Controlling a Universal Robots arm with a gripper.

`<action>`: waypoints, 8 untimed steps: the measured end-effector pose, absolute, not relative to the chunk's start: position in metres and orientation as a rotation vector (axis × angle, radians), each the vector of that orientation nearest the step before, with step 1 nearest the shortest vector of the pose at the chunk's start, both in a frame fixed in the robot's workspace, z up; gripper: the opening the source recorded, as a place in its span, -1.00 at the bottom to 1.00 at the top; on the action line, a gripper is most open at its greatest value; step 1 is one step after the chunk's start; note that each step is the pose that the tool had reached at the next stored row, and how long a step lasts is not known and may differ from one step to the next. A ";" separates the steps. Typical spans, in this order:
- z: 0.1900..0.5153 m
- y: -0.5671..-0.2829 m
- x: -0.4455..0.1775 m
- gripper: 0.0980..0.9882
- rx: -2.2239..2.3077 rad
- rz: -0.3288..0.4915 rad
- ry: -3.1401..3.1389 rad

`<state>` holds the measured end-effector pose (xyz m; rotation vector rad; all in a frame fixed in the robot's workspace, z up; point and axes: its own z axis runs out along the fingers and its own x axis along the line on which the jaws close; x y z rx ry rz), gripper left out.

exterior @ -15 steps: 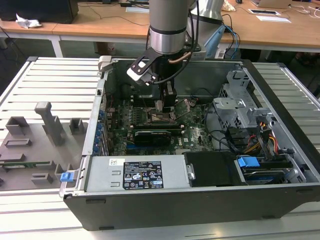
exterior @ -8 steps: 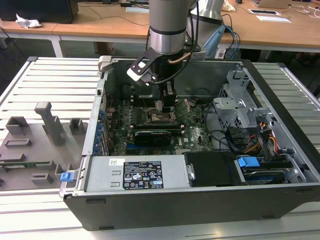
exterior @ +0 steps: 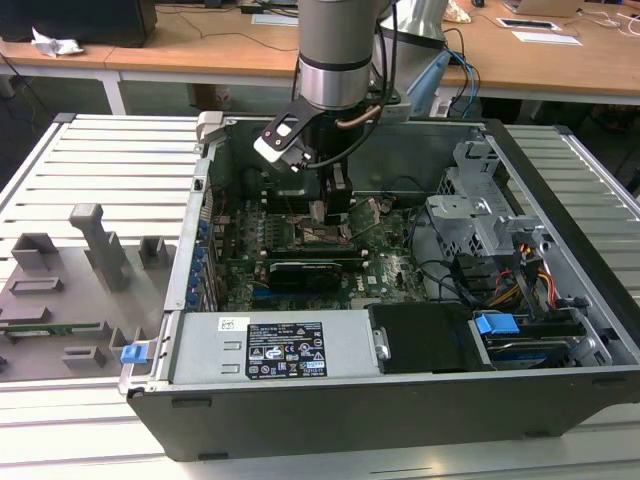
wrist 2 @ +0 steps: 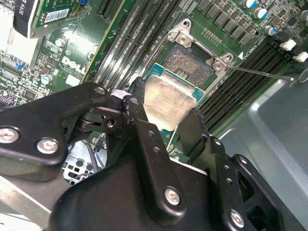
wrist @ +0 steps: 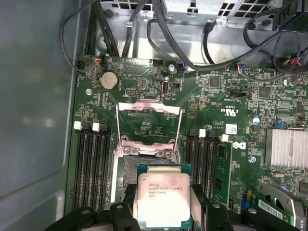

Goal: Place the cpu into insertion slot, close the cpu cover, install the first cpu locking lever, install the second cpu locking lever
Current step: 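Place the cpu into insertion slot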

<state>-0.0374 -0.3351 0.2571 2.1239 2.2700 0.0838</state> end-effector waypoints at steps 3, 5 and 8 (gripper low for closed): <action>0.256 -0.334 -0.037 -0.04 2.124 0.084 2.270; 0.255 -0.333 -0.037 -0.04 2.124 0.084 2.270; 0.253 -0.329 -0.037 -0.04 2.126 0.083 2.268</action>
